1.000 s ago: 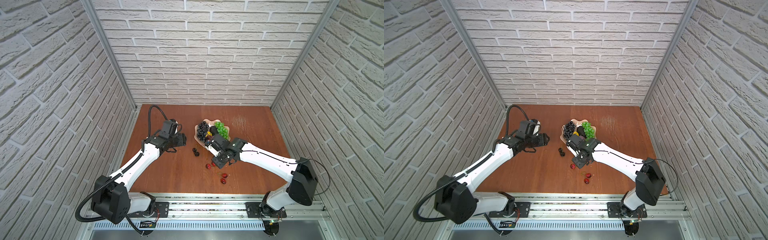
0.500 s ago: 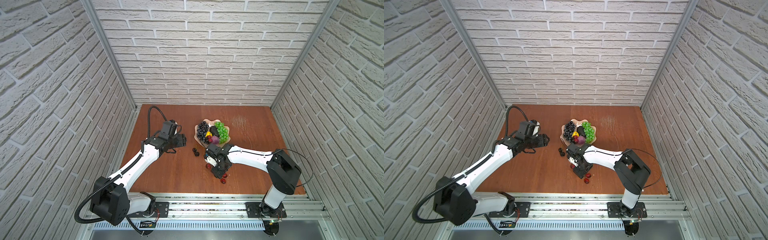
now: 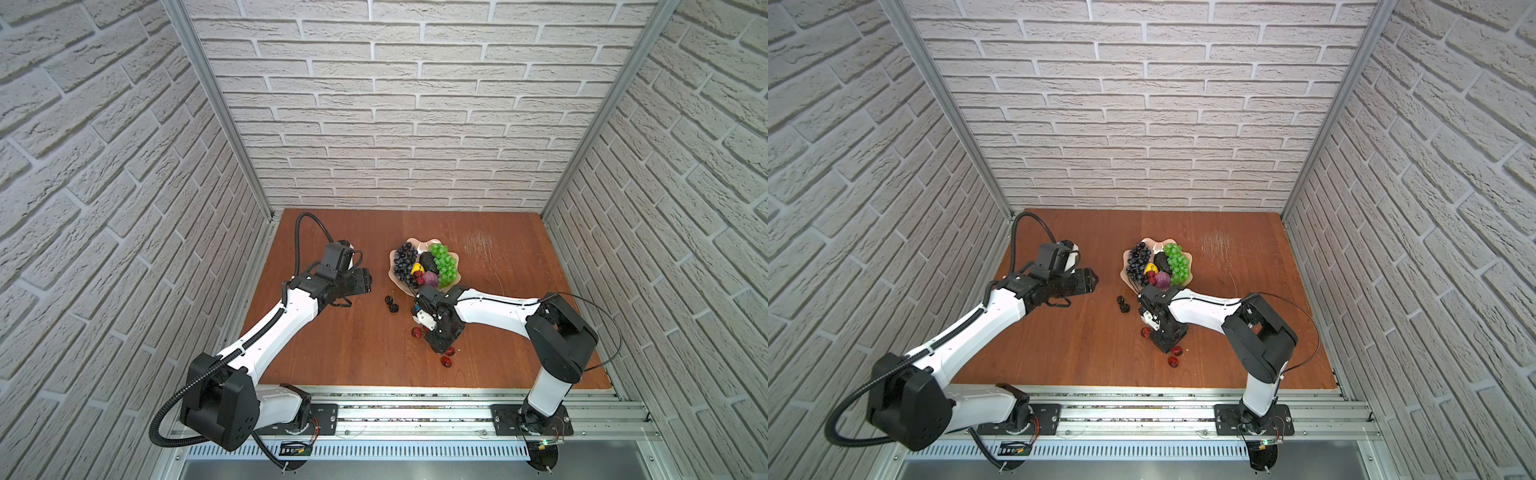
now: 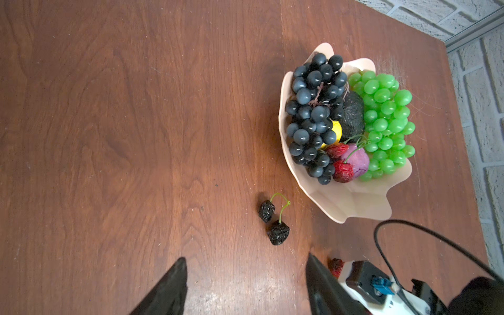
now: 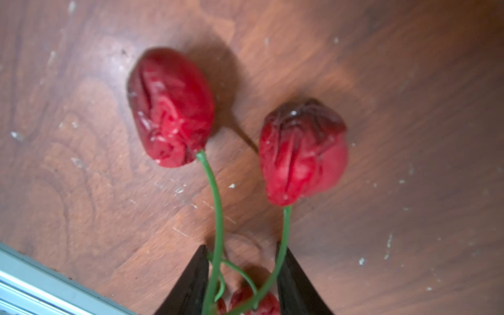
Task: Place and organize the fake fruits in the fruit bowl
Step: 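Lift the red cherry pair with the right gripper and carry it toward the bowl, then lower the red cherries into the bowl beside the purple fruit and open the right gripper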
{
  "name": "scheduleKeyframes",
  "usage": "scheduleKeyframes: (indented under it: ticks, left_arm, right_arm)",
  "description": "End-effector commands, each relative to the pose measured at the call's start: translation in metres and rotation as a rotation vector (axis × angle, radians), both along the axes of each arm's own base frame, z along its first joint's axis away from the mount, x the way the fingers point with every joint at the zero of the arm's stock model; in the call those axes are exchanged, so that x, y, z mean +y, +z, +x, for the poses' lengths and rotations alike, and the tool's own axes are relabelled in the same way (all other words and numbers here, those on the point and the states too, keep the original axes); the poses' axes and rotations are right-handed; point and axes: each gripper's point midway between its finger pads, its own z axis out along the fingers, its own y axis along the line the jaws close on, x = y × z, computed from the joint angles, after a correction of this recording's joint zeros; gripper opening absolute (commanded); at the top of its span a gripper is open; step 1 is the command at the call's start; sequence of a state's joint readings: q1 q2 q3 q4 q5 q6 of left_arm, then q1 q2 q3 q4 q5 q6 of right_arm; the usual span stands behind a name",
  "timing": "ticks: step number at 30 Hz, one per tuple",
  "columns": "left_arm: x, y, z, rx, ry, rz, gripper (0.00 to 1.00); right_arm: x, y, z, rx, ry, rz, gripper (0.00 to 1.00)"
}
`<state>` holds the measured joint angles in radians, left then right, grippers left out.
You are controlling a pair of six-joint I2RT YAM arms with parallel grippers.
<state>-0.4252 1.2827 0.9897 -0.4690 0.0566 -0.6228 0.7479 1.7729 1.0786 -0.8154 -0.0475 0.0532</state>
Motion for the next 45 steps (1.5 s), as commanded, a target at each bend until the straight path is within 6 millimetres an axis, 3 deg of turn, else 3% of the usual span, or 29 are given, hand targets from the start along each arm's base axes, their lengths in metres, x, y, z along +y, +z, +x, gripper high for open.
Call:
scheduleKeyframes:
  ticks: [1,10,16,24,28,32,35,39,45]
  left_arm:
    - [0.006,0.006,0.003,-0.031,0.013,0.004,0.69]
    - [0.006,0.007,0.003,-0.032,0.017,0.004,0.69]
    - [0.006,0.007,0.004,-0.035,0.017,0.002,0.69]
    - [0.007,0.009,0.002,-0.04,0.019,0.002,0.69]
    - [0.007,0.01,0.002,-0.044,0.021,0.001,0.69]
    - [0.008,0.01,0.003,-0.043,0.023,0.001,0.69]
    - [0.008,0.012,0.004,-0.045,0.022,0.002,0.69]
    - [0.009,0.014,0.002,-0.043,0.023,0.004,0.69]
    - [0.009,0.017,0.001,-0.044,0.025,0.001,0.69]
  right_arm:
    - [0.0,-0.01,-0.007,0.046,-0.012,0.0,0.32]
    - [0.005,-0.002,-0.008,0.043,-0.031,0.042,0.06]
    - [0.007,0.022,0.0,-0.022,-0.062,0.083,0.06]
    - [0.005,0.077,0.024,-0.14,-0.14,0.195,0.06]
    - [0.002,0.115,0.054,-0.241,-0.201,0.271,0.06]
    - [-0.002,0.157,0.106,-0.389,-0.292,0.367,0.06]
    - [-0.002,0.178,0.142,-0.467,-0.327,0.402,0.06]
    - [-0.001,0.182,0.176,-0.497,-0.347,0.422,0.06]
    - [-0.017,0.156,0.212,-0.479,-0.406,0.441,0.06]
